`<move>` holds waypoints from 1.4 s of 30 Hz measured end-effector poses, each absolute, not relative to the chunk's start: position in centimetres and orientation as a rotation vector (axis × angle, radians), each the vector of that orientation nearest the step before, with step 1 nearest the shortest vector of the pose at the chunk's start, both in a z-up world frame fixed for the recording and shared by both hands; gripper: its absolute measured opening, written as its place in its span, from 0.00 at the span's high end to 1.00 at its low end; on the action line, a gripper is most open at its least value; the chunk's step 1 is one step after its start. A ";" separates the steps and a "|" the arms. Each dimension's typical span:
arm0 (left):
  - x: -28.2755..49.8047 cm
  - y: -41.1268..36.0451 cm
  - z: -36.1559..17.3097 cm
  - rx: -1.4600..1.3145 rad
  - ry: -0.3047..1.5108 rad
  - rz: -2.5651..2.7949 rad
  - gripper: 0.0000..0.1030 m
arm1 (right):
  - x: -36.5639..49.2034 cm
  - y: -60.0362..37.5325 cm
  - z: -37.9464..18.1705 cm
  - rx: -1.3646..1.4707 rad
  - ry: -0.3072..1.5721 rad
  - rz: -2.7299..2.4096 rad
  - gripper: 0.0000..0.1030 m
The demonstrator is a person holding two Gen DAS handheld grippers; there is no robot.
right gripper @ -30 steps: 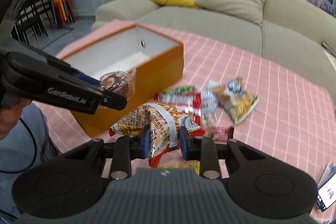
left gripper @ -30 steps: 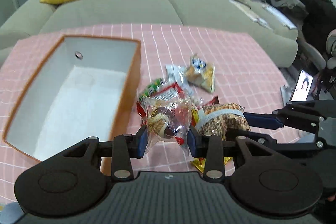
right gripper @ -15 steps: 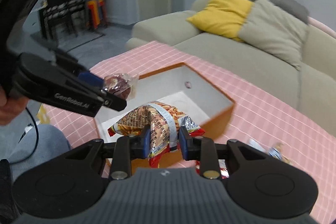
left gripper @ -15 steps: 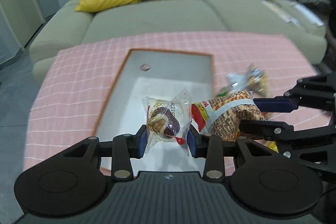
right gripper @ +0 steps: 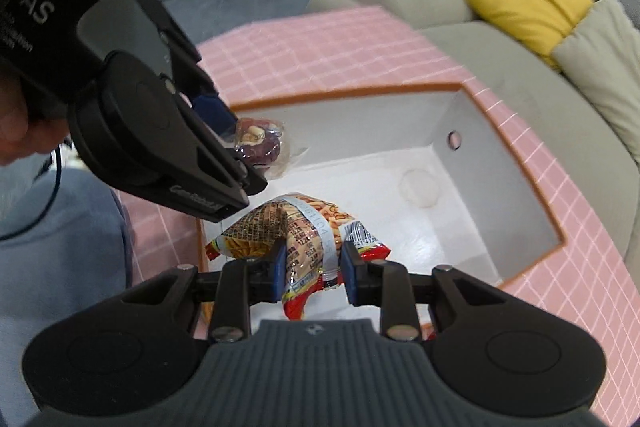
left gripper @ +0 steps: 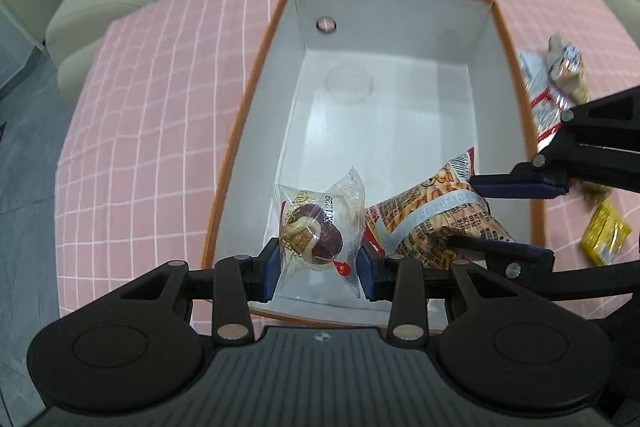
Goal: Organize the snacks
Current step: 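Carry the candy and striped bag over the box and open both grippers, then lift both tools out of the box and move back toward the snack pile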
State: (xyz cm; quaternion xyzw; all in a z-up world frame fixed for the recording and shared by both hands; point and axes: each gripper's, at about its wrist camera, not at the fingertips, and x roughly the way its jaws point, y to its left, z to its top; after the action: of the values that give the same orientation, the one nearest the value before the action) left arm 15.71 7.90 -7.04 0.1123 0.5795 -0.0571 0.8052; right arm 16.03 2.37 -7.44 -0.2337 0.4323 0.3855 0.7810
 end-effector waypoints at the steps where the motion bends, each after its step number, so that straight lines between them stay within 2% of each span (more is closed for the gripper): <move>1: 16.0 8.0 -7.5 0.247 1.253 -0.128 0.58 | 16.3 2.6 -8.0 -0.512 0.951 0.838 0.76; 18: 17.3 8.3 -11.3 0.303 1.407 -0.146 0.56 | 18.4 4.6 -12.4 -0.555 1.105 0.835 0.75; 24: 17.3 8.3 -11.8 0.302 1.414 -0.145 0.52 | 18.2 4.7 -12.4 -0.550 1.112 0.836 0.71; 26: 17.3 8.3 -11.7 0.305 1.411 -0.138 0.49 | 18.2 4.7 -12.2 -0.554 1.107 0.836 0.67; 30: 17.3 8.1 -11.1 0.305 1.397 -0.136 0.49 | 17.9 4.7 -11.4 -0.553 1.090 0.830 0.60; 35: 16.6 8.1 -9.5 0.309 1.358 -0.134 0.46 | 17.1 4.4 -9.7 -0.560 1.053 0.815 0.48; 42: 15.6 7.8 -6.3 0.309 1.281 -0.130 0.43 | 16.2 3.1 -7.2 -0.547 0.999 0.790 0.41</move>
State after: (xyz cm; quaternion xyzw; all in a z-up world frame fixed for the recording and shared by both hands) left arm 15.57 7.78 -6.30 0.1435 0.5948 -0.0605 0.7887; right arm 16.21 3.06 -7.16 -0.2520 0.4605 0.3642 0.7693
